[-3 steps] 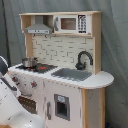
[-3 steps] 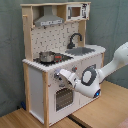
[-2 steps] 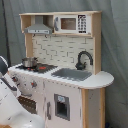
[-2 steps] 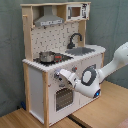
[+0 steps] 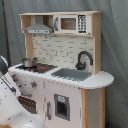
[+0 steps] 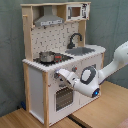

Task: Play with the kitchen

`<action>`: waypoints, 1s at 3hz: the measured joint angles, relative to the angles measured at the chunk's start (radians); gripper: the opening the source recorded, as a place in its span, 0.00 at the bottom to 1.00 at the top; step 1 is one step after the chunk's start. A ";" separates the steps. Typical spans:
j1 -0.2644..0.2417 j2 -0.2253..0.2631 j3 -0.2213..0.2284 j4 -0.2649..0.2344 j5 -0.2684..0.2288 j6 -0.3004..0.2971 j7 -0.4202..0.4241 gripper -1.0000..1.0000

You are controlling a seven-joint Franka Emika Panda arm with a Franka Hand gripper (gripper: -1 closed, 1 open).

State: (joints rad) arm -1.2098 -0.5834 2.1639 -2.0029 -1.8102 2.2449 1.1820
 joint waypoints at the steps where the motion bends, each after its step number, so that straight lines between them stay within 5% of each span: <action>1: -0.001 0.000 0.000 0.021 0.026 0.020 -0.093 1.00; 2: -0.009 -0.001 0.000 0.025 0.043 0.021 -0.168 1.00; 3: -0.009 0.000 0.000 0.028 0.044 0.021 -0.172 0.00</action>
State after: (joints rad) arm -1.2183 -0.5837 2.1643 -1.9749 -1.7667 2.2664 1.0098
